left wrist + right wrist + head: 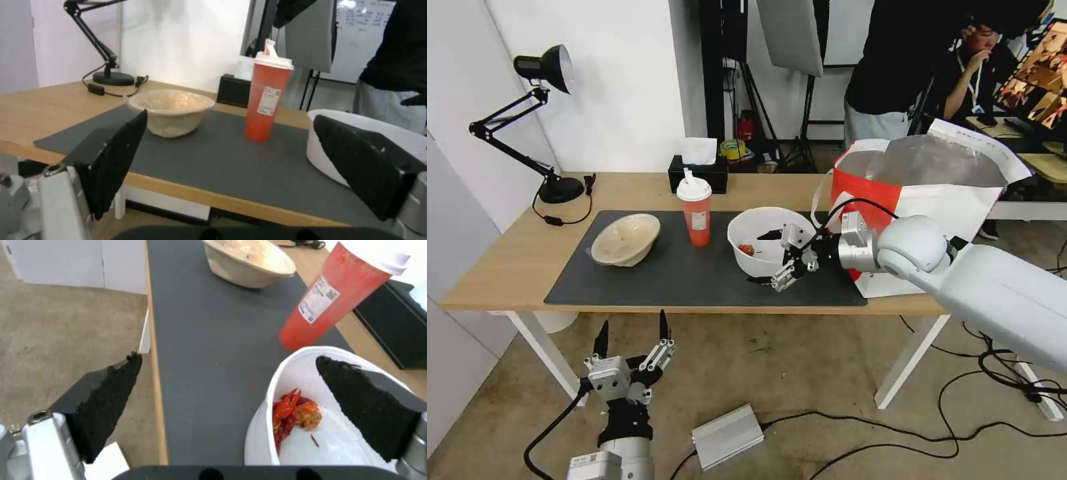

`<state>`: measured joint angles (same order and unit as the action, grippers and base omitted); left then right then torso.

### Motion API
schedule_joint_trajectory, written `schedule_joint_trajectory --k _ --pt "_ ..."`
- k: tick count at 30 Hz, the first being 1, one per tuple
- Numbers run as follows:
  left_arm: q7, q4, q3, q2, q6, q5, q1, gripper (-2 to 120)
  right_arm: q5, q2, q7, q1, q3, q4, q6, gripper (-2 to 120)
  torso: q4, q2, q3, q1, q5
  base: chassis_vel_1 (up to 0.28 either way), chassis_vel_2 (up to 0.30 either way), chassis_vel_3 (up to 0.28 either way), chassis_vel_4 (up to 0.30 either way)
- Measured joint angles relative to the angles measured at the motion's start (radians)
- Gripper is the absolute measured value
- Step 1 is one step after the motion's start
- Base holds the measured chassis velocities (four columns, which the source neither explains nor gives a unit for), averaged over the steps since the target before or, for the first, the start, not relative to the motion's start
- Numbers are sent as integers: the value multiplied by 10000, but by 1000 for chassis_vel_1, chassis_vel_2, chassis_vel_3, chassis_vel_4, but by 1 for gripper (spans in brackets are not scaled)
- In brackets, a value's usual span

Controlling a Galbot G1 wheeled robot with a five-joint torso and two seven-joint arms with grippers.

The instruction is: Pick up the trash from the table and place it into the takeout bag.

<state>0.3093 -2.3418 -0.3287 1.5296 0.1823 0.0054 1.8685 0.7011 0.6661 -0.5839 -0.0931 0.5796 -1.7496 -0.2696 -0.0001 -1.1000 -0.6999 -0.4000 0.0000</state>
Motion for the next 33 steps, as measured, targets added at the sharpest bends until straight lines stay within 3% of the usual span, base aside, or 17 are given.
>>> schedule_joint_trajectory --k 15,33 --pt "26 31 96 110 15 58 -7 100 380 310 544 85 -20 122 -1068 100 1 0 -1 0 0 0 0 0 0" --pt "32 14 163 126 37 113 36 100 544 348 628 -2 -54 406 -1508 100 1 0 0 0 0 0 0 0 0"
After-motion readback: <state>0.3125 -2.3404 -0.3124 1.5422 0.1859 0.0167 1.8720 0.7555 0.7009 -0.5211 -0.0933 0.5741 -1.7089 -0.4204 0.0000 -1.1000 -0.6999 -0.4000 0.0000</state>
